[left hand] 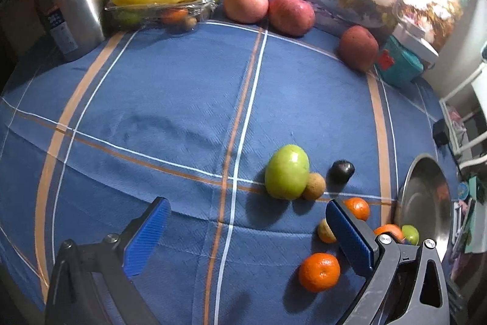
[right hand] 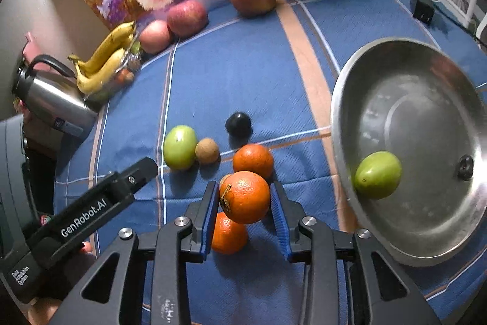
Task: Organize fruits
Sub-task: 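Grasp a tangerine with the right tool while the left tool grasps another tangerine, then carry the tangerine in the right tool over the pan while the left tool carries its tangerine, then open the right tool to drop its tangerine while the left tool releases its tangerine into the pan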
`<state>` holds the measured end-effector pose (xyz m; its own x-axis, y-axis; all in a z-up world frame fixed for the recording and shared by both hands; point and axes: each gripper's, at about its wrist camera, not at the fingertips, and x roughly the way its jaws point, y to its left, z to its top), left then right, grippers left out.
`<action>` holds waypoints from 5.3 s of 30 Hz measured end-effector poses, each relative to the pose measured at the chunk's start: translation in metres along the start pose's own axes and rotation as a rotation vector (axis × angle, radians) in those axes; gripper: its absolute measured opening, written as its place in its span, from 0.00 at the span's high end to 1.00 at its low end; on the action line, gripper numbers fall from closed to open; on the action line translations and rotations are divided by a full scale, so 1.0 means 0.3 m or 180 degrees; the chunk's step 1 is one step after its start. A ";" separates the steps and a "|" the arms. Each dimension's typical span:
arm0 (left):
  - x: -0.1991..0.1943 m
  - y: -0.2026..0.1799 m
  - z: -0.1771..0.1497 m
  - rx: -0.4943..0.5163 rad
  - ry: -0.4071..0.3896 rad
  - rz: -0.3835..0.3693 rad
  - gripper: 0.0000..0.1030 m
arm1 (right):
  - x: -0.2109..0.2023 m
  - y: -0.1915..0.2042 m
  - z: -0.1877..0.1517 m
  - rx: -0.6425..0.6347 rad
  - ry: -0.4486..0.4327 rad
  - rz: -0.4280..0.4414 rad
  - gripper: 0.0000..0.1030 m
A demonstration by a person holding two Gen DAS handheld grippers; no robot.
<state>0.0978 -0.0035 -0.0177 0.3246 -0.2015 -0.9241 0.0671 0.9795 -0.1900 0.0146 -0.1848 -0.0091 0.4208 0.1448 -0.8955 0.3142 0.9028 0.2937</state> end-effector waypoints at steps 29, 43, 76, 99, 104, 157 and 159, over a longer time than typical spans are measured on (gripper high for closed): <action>0.069 -0.254 -0.147 0.0756 0.0677 -0.0349 0.62 | -0.074 -0.133 0.013 0.0245 -0.0154 -0.0326 0.65; -0.032 -0.189 -0.075 0.0435 0.0287 -0.0432 0.63 | -0.081 -0.151 0.015 0.0273 -0.0146 -0.0247 0.65; -0.105 -0.388 -0.077 0.0798 -0.0020 -0.0719 0.63 | -0.180 -0.312 0.045 0.0651 -0.0461 -0.0305 0.65; -0.006 -0.640 -0.189 0.1273 0.0102 -0.0962 0.63 | -0.193 -0.509 0.042 0.0970 -0.0384 -0.0989 0.65; 0.005 -0.638 -0.197 0.1262 0.0134 -0.0954 0.63 | -0.187 -0.519 0.032 0.0996 -0.0327 -0.1007 0.65; -0.088 -0.203 -0.048 0.0533 -0.0122 0.0137 0.46 | -0.134 -0.247 0.036 0.0276 -0.0239 -0.0933 0.63; -0.098 -0.185 -0.045 0.0510 -0.0150 0.0161 0.45 | -0.131 -0.227 0.035 0.0222 -0.0239 -0.0931 0.63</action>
<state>0.0719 -0.0520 0.0155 0.3750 -0.1555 -0.9139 0.1980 0.9765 -0.0849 -0.0144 -0.2564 0.0097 0.3649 -0.1498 -0.9189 0.4879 0.8714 0.0517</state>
